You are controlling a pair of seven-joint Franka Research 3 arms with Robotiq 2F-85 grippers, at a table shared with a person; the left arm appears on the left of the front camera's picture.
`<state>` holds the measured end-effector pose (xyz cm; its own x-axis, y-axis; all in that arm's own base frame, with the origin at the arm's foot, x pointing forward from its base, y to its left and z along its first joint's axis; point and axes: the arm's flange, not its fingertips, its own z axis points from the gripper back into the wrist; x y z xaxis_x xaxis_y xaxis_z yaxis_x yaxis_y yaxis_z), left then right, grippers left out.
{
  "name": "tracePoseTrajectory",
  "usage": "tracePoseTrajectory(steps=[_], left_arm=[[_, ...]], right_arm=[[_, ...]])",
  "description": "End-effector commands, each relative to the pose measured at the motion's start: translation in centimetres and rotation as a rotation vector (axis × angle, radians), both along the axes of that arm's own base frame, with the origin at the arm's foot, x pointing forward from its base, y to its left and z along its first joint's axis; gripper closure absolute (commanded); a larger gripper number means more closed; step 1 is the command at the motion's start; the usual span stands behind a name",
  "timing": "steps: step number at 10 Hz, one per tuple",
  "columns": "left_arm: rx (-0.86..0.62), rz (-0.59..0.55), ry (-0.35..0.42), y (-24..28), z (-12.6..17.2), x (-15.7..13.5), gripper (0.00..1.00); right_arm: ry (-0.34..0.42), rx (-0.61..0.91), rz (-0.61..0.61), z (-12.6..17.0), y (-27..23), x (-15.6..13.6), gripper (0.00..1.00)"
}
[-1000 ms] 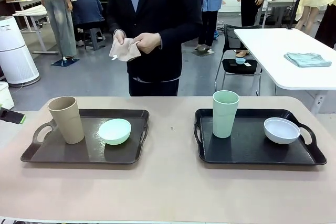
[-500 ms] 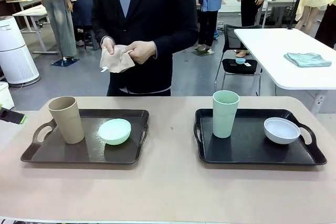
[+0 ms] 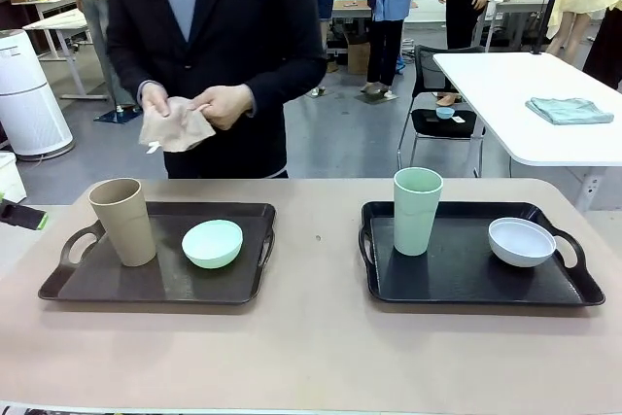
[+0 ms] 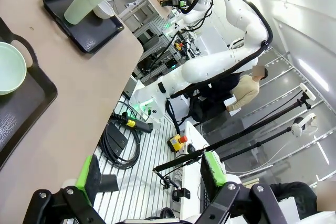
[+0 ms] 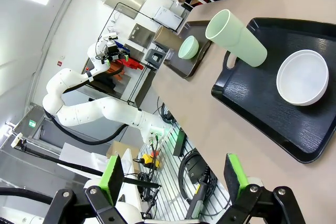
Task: Set up a tray with a mat and arrange the tableware.
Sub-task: Pick up the Picnic Bowl and Reusable plastic cup from the Handle tray in front of the human's position and hold them in the air.
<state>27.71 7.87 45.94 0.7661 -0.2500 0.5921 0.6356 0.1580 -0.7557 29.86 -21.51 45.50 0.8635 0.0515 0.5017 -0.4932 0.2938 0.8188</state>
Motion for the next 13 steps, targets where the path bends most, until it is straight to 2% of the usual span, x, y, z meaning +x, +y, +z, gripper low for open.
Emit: tracePoseTrajectory(steps=[1,13], left_arm=[[-0.024,-0.001,-0.024,-0.01,-0.16,-0.09,0.00],[-0.024,-0.001,-0.024,-0.01,-0.16,-0.09,0.00]], right_arm=[[-0.021,0.013,0.003,-0.26,0.06,-0.12,0.00],[-0.021,0.013,0.003,-0.26,0.06,-0.12,0.00]])
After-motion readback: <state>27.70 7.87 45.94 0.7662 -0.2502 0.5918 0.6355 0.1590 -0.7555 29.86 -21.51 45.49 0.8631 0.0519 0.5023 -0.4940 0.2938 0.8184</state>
